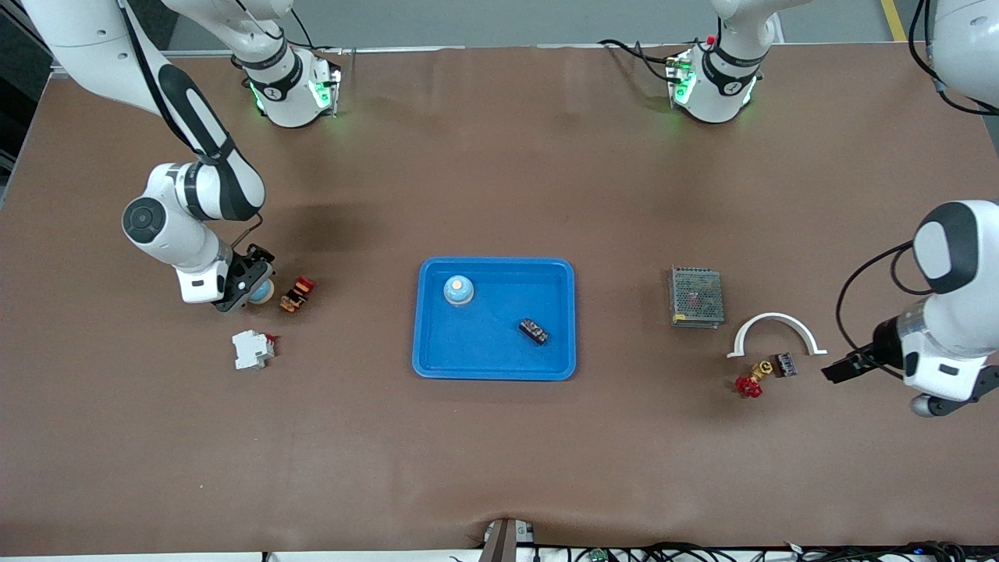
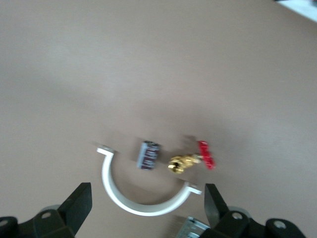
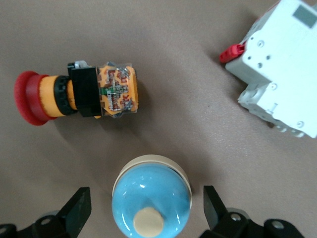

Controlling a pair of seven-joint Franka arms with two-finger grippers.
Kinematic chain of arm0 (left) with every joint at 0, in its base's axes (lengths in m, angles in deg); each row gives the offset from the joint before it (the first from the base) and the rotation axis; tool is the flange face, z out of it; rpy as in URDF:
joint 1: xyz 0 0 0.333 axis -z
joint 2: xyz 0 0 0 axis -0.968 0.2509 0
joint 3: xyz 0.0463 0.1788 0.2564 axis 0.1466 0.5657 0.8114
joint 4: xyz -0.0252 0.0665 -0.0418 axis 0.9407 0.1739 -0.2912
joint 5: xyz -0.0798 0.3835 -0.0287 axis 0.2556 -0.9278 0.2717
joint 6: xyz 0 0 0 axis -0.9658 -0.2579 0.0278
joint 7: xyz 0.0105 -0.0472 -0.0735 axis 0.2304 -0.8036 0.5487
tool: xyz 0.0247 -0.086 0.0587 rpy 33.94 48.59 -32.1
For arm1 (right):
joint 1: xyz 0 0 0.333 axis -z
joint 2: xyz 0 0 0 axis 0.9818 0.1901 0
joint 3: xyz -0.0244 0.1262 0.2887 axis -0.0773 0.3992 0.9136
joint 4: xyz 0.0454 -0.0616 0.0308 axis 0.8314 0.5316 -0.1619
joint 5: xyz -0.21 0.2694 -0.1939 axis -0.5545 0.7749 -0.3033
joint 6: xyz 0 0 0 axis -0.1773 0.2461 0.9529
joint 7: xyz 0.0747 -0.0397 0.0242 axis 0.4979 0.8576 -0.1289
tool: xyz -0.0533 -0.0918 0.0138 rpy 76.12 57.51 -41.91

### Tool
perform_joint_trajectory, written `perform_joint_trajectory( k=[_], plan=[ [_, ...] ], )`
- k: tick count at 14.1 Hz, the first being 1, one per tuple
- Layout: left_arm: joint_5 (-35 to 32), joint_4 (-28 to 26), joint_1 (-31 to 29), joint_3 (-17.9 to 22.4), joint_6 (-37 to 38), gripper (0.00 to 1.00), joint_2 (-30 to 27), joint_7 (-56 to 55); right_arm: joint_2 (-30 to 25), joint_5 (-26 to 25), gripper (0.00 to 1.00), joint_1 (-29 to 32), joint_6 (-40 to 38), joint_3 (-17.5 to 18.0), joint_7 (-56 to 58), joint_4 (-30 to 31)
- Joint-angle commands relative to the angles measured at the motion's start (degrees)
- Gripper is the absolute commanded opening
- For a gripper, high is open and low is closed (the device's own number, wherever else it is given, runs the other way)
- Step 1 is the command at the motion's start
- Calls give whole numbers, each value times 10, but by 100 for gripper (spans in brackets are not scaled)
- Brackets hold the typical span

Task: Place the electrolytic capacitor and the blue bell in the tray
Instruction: 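Move the right gripper to the second bell while the left gripper reaches a capacitor, then grasp the second capacitor with the left gripper while the right gripper grasps the bell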

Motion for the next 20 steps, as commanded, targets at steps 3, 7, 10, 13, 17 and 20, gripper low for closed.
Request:
perform_joint_trajectory(
  k=[3,7,10,13,17,20],
  plan=[
    [-36,-4,-12,-6,-11,100,42,2,2,-4,100,14,17,10,9,12],
    [-37,-23,-13,-6,-33,100,81,1,7,-4,100,15,22,9,10,12],
    [-38,-35,-11,-5,-58,88,104,0,8,-4,100,15,24,9,10,12],
    [-42,-42,-10,-5,-83,82,122,1,10,-4,100,21,24,10,10,12],
    [-55,-43,-9,-5,-111,67,143,1,14,-4,100,23,25,10,10,11],
    [-55,-44,-7,-5,-111,28,148,2,16,-3,92,24,25,10,9,10]
  ],
)
